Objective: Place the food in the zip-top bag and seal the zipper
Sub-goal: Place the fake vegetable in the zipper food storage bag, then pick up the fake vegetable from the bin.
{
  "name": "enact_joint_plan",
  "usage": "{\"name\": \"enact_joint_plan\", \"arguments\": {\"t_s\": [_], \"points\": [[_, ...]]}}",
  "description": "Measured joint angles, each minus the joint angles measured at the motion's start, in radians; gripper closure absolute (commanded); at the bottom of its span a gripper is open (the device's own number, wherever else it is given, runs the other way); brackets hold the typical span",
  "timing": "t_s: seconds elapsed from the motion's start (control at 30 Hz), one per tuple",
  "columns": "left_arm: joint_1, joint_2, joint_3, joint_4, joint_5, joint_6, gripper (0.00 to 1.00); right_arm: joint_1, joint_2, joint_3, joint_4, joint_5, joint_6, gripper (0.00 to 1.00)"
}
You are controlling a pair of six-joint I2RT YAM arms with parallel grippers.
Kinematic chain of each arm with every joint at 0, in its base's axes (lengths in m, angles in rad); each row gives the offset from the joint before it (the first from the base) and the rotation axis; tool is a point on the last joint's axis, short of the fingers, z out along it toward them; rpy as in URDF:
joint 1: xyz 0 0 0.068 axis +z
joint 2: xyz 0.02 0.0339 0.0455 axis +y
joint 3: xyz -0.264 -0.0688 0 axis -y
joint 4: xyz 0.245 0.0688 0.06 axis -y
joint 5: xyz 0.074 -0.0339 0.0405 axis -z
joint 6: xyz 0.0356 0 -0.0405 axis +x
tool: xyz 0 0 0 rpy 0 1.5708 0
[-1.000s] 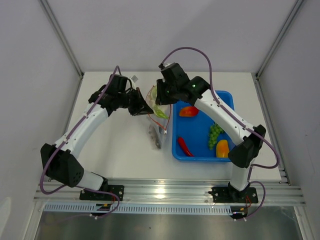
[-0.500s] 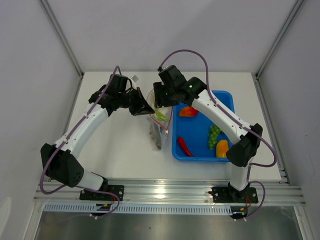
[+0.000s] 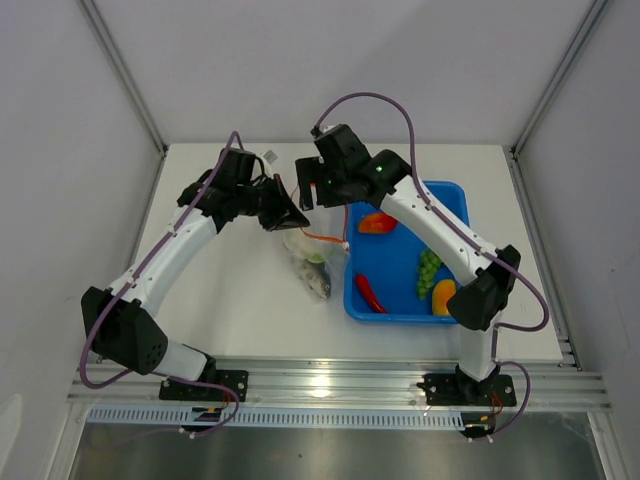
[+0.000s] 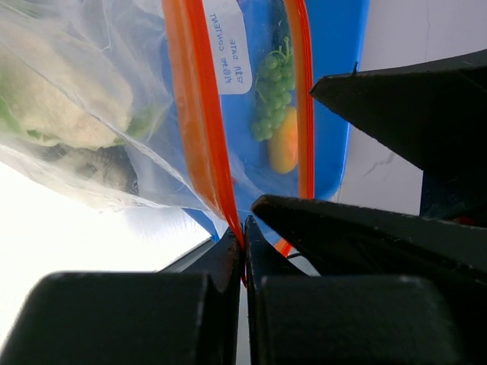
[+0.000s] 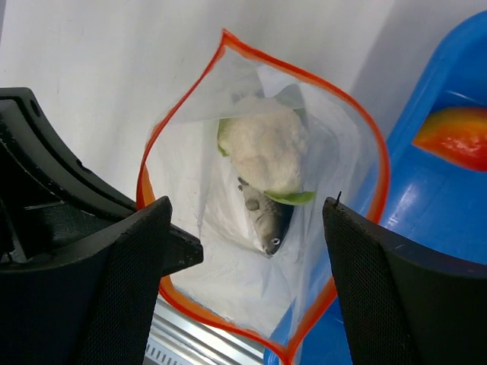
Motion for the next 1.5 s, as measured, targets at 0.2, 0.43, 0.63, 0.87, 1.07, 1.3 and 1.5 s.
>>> {"name": "enact_joint_plan", "arguments": {"t_s": [0.2,0.43,0.63,0.87,1.07,1.3,1.5], "points": [[0.0,0.0,0.0,0.002,0.002,0.0,0.99,-0.047,-0.04,-0.001,-0.008,0.044,-0.003,0.2],[0.0,0.0,0.0,0.002,0.002,0.001,0.99,-0.261,-0.206,-0.138,0.028,0.078,0.016,0.2],[0.0,0.0,0.0,-0.002,0.001,0.003,0.99,-0.403,-0.246,-0.281,0.056,0.039,0.057,0.2],[0.0,0.0,0.005,-0.013,-0.004,0.011,0.99,-0.43,-0.206,-0.411,0.028,-0.01,0.06,0.21],[0.0,0.0,0.017,-0.023,-0.005,0.012,0.99,-0.52,-0.202,-0.576,-0.006,-0.018,0.08,0.21],[-0.001,0.0,0.019,-0.025,-0.005,0.023,0.99,-0.556,-0.2,-0.622,0.023,0.004,0.079,0.21],[-0.001,0.0,0.019,-0.035,-0.009,0.057,0.99,-0.552,-0.172,-0.692,0.145,-0.132,0.106,0.21]]}}
